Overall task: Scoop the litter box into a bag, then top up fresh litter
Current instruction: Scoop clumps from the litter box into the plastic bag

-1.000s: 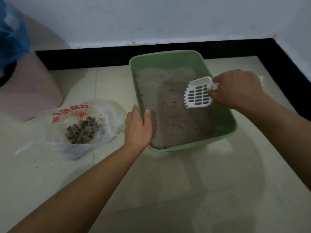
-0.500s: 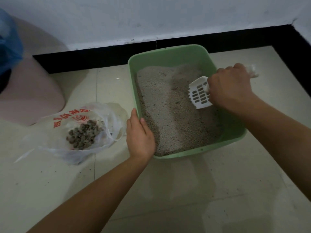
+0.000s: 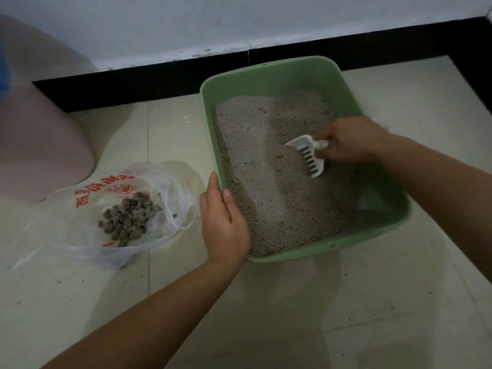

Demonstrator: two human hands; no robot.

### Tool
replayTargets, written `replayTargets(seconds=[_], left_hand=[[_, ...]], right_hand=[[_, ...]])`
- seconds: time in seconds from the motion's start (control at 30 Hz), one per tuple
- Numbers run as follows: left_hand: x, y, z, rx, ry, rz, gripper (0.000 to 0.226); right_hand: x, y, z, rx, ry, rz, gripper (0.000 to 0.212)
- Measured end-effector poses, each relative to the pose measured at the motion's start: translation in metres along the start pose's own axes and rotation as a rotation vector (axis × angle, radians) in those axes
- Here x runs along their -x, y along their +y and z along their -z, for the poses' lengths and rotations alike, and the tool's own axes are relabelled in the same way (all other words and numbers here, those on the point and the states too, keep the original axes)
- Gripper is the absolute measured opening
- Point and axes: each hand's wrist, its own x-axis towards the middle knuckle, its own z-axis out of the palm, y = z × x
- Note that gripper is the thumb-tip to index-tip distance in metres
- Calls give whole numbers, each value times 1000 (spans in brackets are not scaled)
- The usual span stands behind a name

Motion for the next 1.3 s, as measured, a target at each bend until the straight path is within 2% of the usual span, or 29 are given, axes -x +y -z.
replayTargets(seconds=[0.13,0.2,0.37,0.53,0.8,0.87,1.03,1.3], left_hand=[[-1,-2,-1,32,1,23,47],[-1,-3,-2,35,1,27,47],[-2,-2,-1,45,-12,44,47],[-2,-5,-2,77,-4,52,45],[-1,-3,-1,181,30,92,44],[-1,-1,0,186,33,105,45],[-1,2,1,190,24,127,45],[-1,5,3,164,19,120,44]], right_hand=[[2,-39,-36,-262,49,-2,21],[-5,-56,-49,-301,109,22,23],[-11,-50,-56,-408,207,165,39],[2,-43,-65,-557,177,293,33],[33,-38,-67,-898,3,185,35],[40,-37,-68,-995,32,143,35],[50,-30,-53,-1114,227,33,29],[61,-28,-46,-1095,357,-42,28]])
